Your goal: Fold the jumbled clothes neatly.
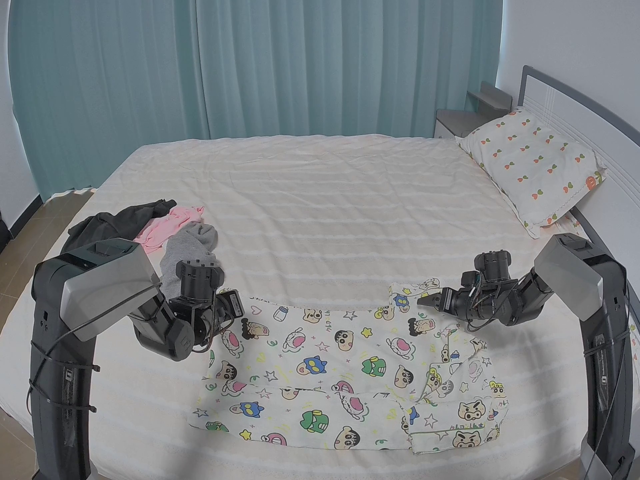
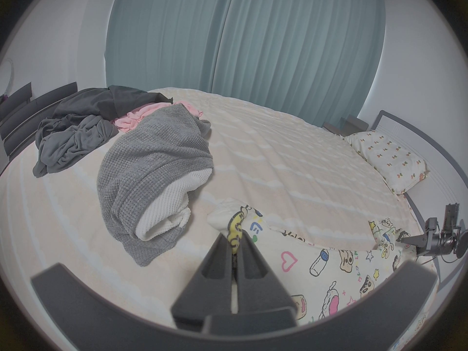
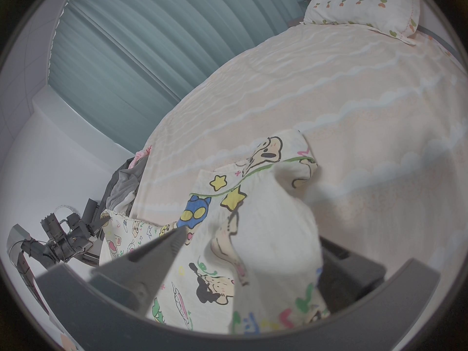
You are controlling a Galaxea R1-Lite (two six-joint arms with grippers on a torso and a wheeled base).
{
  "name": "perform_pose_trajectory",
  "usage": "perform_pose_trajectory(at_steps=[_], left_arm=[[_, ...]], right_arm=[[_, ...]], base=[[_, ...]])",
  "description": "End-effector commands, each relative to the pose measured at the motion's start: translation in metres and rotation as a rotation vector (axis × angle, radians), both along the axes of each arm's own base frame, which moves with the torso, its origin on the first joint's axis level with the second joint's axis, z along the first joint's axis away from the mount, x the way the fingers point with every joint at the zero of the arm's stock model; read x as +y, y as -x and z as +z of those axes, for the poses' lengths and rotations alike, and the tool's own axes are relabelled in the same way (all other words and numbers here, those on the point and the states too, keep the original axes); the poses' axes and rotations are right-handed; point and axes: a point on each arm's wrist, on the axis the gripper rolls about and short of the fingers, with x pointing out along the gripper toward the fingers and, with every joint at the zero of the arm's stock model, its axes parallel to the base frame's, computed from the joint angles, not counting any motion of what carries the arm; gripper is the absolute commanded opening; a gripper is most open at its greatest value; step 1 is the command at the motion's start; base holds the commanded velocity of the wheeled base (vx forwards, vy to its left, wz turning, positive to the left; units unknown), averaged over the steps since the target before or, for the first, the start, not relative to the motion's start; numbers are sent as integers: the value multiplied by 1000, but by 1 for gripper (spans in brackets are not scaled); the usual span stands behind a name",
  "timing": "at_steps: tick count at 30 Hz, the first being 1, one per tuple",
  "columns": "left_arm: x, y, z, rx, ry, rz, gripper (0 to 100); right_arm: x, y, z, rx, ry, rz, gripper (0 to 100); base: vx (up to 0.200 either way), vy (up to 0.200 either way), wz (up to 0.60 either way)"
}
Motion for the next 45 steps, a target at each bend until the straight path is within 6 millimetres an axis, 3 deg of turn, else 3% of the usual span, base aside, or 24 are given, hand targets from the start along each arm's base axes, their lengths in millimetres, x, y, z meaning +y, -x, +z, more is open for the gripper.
perform_pose_trajectory(at_steps=[1,12,15,25,38,45], left_arm=[[1,1,-2,8,-2,1,0],[1,4,10,-11,2,0,0],[4,17,12,37,-10,-18,0],[6,15,21,0,-6,-20,0],[6,16,28,-41,0,-19,0],[9,28,25,-6,-31,-35,0]], right_arm=[[0,1,-6,14,-2,0,0],[-7,6,-1,-123,-32,-13,0],[-8,13,8,-159,-72,5,0],[-17,23,34,-182,-103,31,0],[-18,39,44,-168,-122,74,0],[-19,60,51,-166,-135,101,0]], base=[[0,0,0],[0,0,0],[0,0,0],[0,0,0],[0,0,0],[0,0,0]])
